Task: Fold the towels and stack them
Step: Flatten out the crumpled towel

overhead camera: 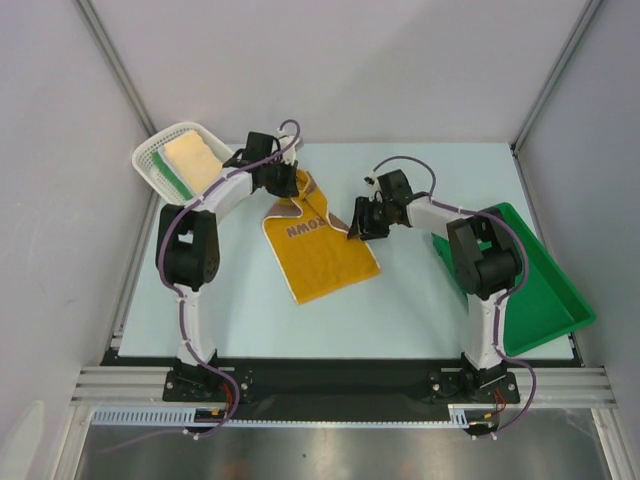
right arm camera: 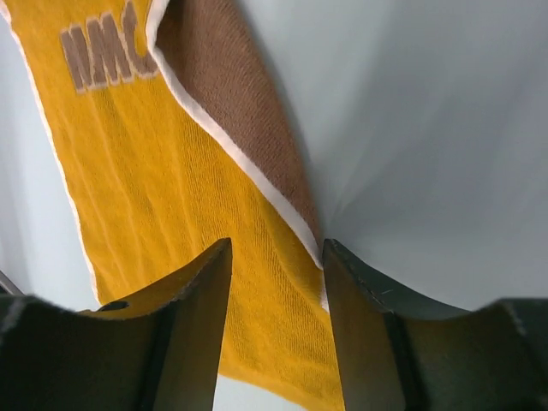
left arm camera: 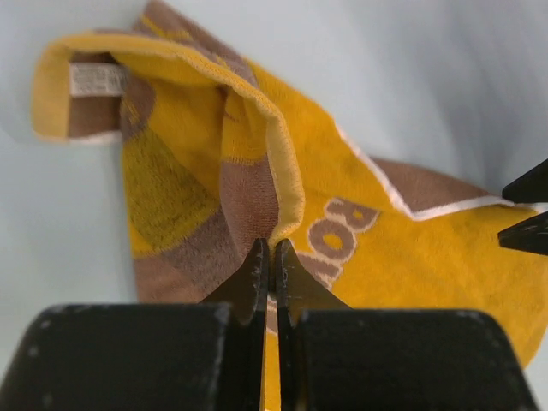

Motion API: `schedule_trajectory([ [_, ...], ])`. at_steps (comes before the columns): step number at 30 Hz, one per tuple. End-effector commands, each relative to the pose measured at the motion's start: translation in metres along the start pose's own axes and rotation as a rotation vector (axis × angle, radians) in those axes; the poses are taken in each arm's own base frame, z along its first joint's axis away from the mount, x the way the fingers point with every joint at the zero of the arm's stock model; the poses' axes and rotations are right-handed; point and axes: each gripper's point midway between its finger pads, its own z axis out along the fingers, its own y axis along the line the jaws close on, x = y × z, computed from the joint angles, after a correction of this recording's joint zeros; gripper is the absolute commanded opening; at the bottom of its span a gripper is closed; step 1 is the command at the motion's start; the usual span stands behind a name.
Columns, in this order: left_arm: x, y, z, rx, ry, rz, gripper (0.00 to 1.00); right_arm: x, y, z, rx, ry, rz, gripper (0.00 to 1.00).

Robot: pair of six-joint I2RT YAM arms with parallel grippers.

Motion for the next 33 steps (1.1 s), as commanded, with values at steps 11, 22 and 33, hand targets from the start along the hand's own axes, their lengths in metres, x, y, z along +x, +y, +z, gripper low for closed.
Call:
schedule_trajectory([
  [11,0.01,-0.056,-0.062,0.126,-0.04,-0.14,0.0,0.086,0.008,-0.048,0.212,0.012,-0.106,0.0],
  [22,0.102,-0.018,-0.112,-0.234,0.297,-0.247,0.0,0.159,0.073,-0.138,0.172,-0.091,-0.087,0.53],
  [33,0.187,-0.018,-0.102,-0.268,0.399,-0.306,0.0,-0.036,0.113,-0.093,-0.074,-0.318,-0.25,0.57],
])
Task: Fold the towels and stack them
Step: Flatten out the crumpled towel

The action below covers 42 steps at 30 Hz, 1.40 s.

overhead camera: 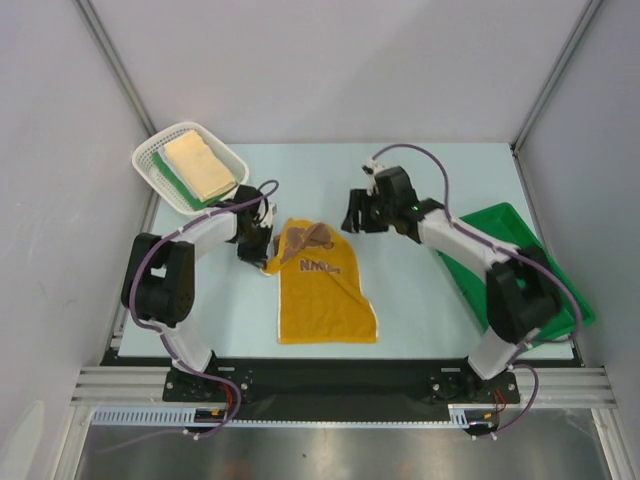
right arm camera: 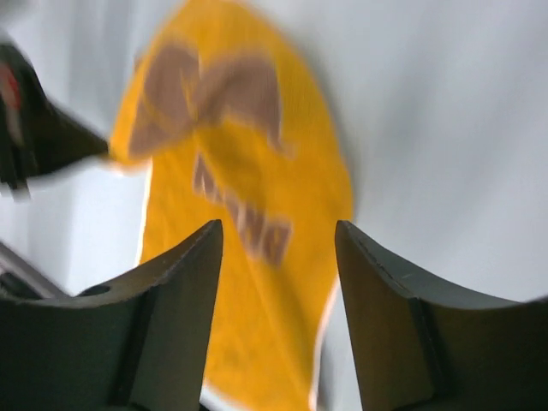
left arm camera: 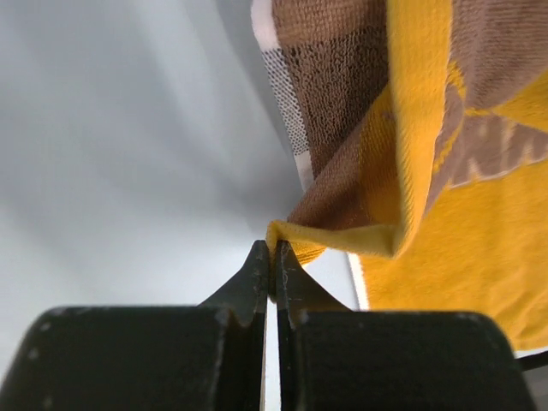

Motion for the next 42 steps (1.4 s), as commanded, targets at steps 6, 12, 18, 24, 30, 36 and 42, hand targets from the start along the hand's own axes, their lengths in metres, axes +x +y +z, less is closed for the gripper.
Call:
schedule_trajectory([
  [6,0.011,0.001,-0.006,-0.001,-0.064,-0.048,0.01,-0.083,0.057,0.108,-0.292,0.008,-0.274,0.7],
  [12,-0.005,-0.001,-0.013,-0.002,-0.107,-0.052,0.0,-0.055,0.061,0.16,-0.372,0.139,-0.289,0.75],
  [18,-0.015,-0.015,-0.015,0.071,-0.141,-0.073,0.0,-0.045,0.065,0.169,-0.407,0.159,-0.259,0.58],
  [24,-0.021,-0.034,-0.022,0.174,-0.168,-0.079,0.0,-0.056,0.07,0.153,-0.397,0.129,-0.258,0.06],
  [30,-0.021,-0.032,-0.036,0.154,-0.199,-0.072,0.0,-0.062,0.08,0.097,-0.344,0.038,-0.33,0.0],
  [36,-0.001,-0.029,-0.037,0.139,-0.189,-0.089,0.0,-0.004,0.079,0.03,-0.213,0.014,-0.387,0.0],
  [42,0.012,-0.034,-0.027,0.18,-0.154,-0.079,0.0,0.114,0.072,0.001,-0.258,0.117,-0.34,0.31],
])
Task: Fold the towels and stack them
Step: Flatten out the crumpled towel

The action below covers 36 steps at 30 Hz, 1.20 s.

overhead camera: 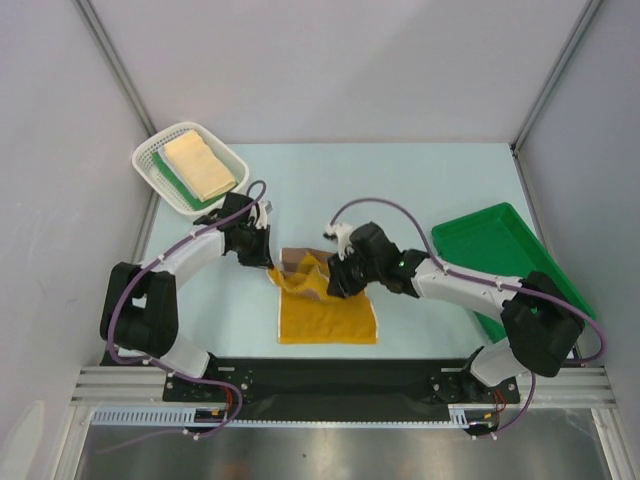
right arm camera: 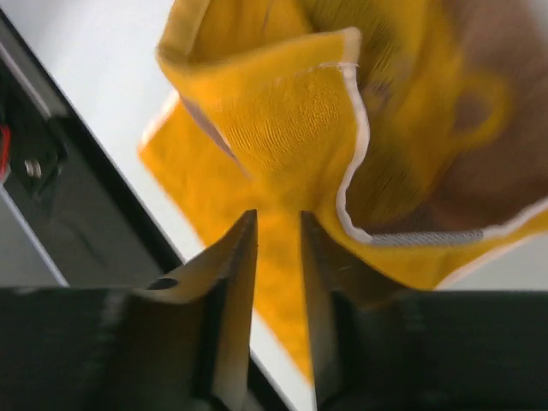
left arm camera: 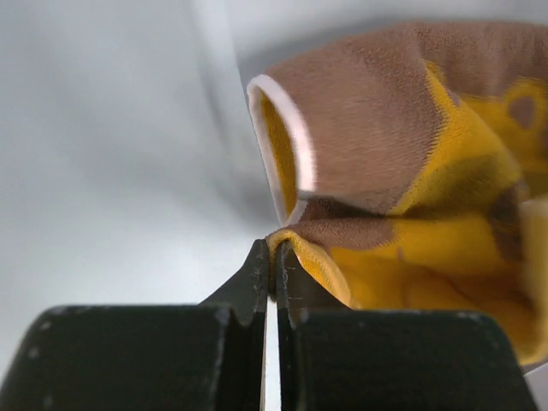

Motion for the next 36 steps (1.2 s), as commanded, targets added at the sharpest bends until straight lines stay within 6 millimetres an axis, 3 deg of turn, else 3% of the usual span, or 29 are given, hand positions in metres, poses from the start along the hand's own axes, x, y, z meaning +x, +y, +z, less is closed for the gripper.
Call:
schedule_trajectory([
  [1,0.0,-0.003,0.002,0.023,-0.009,0.001,0.0,0.036,0.005,0.002,0.026,0.031,0.022,0.35],
  [4,0.0,0.005,0.009,-0.014,0.016,0.0,0.0,0.029,0.006,-0.009,0.029,0.031,-0.033,0.46],
  [8,0.002,0.009,0.015,-0.034,0.037,0.005,0.0,-0.008,-0.004,-0.013,0.024,-0.034,-0.072,0.57],
  [10,0.0,0.009,0.013,-0.031,0.03,0.008,0.0,-0.017,-0.002,-0.007,-0.039,-0.037,-0.097,0.63],
  [11,0.001,0.009,0.014,-0.033,0.033,0.007,0.0,-0.015,-0.009,0.002,-0.048,-0.015,-0.135,0.64],
  [12,0.0,0.009,0.014,-0.033,0.033,0.007,0.0,-0.024,0.0,0.005,-0.104,-0.022,-0.174,0.64],
  [14,-0.001,0.009,0.016,-0.027,0.038,0.009,0.0,-0.015,0.003,0.015,-0.177,0.037,-0.258,0.58],
  [16,-0.003,0.008,0.019,-0.023,0.054,0.01,0.0,-0.016,0.013,0.012,-0.214,0.072,-0.31,0.54],
  [18,-0.008,0.008,0.021,-0.025,0.053,0.01,0.0,-0.026,0.01,0.001,-0.097,0.028,-0.367,0.59],
  [19,-0.01,0.008,0.022,-0.022,0.054,0.011,0.0,-0.022,0.026,-0.001,-0.084,0.008,-0.417,0.6],
  [21,-0.014,0.008,0.027,-0.019,0.06,0.009,0.0,0.0,0.015,-0.003,0.032,0.026,-0.469,0.64],
  [22,-0.015,0.008,0.028,-0.013,0.065,0.007,0.0,0.002,0.03,-0.009,0.032,-0.001,-0.52,0.66],
  [24,-0.018,0.009,0.032,-0.011,0.072,0.009,0.0,0.019,0.027,-0.011,0.094,0.021,-0.557,0.69],
  [26,-0.021,0.009,0.032,-0.005,0.067,0.006,0.0,0.029,0.049,-0.009,0.058,0.03,-0.613,0.7],
  [32,-0.019,0.012,0.034,0.0,0.075,-0.002,0.0,0.044,0.063,0.002,0.089,0.089,-0.7,0.7],
  [36,-0.019,0.012,0.034,0.003,0.075,-0.001,0.01,0.052,0.062,0.013,0.132,0.135,-0.763,0.72],
])
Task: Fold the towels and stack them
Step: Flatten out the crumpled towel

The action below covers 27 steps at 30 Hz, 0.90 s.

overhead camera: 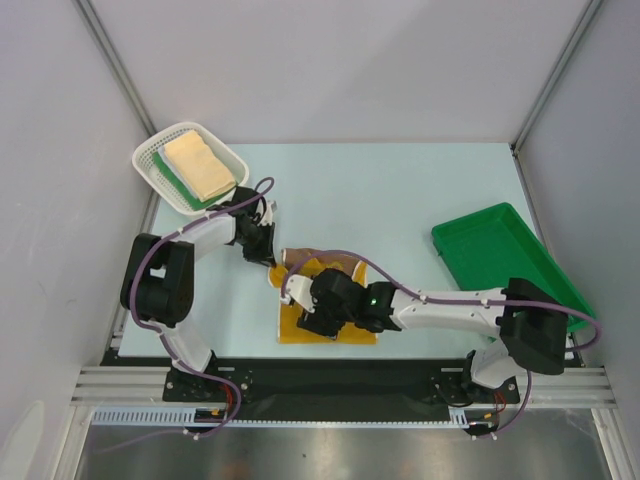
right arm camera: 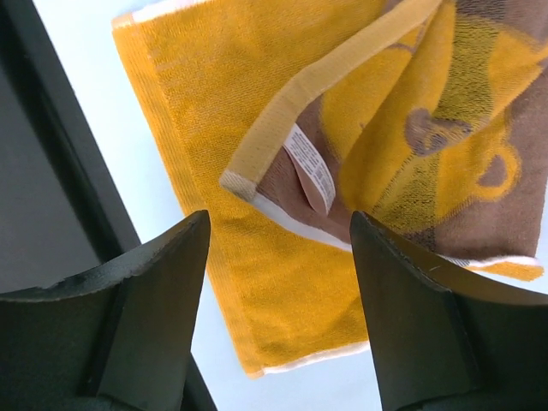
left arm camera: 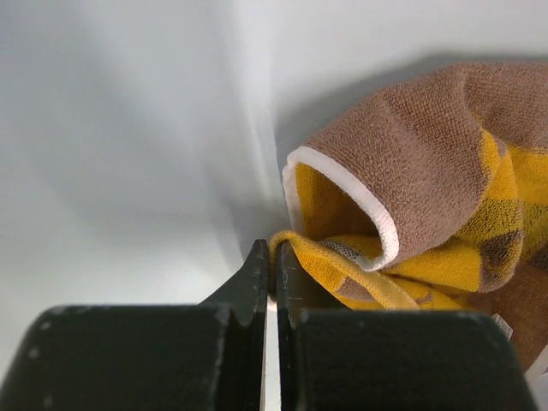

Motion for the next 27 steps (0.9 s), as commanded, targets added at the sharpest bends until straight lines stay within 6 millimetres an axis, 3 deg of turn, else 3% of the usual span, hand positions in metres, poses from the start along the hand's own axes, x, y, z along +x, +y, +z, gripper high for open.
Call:
schedule_trajectory([
  [1,-0.015,-0.004,-0.004,0.026,-0.037,0.024,0.0,-0.016,-0.008,0.004,0.078,0.017,-0.078,0.72],
  [8,-0.015,-0.005,-0.002,0.032,-0.036,0.018,0.0,-0.021,0.003,0.02,0.076,0.044,-0.147,0.67],
  [11,-0.014,-0.005,0.0,0.034,-0.031,0.014,0.01,-0.02,0.003,0.027,0.093,0.061,-0.161,0.61],
  [14,-0.013,-0.005,0.0,0.034,-0.028,0.013,0.0,-0.021,0.001,0.028,0.111,0.056,-0.163,0.38],
  [15,-0.013,-0.005,0.0,0.035,-0.028,0.011,0.0,-0.02,0.0,0.027,0.119,0.056,-0.162,0.19],
  [17,-0.015,-0.006,-0.002,0.038,-0.033,0.013,0.0,-0.026,-0.003,0.023,0.139,0.033,-0.152,0.05],
  [19,-0.017,-0.01,-0.008,0.049,-0.045,0.017,0.0,-0.025,-0.011,0.017,0.179,0.023,-0.137,0.0],
  [22,-0.026,-0.025,-0.032,0.098,-0.103,0.036,0.0,-0.029,-0.03,-0.005,0.247,-0.016,-0.052,0.0],
  [25,-0.039,-0.046,-0.074,0.14,-0.205,0.096,0.0,-0.038,-0.057,-0.046,0.326,-0.107,0.095,0.0],
  [26,-0.046,-0.058,-0.1,0.169,-0.282,0.135,0.0,-0.042,-0.064,-0.059,0.352,-0.136,0.135,0.0],
  [27,-0.047,-0.072,-0.116,0.223,-0.317,0.163,0.0,-0.049,-0.073,-0.085,0.371,-0.194,0.197,0.0],
])
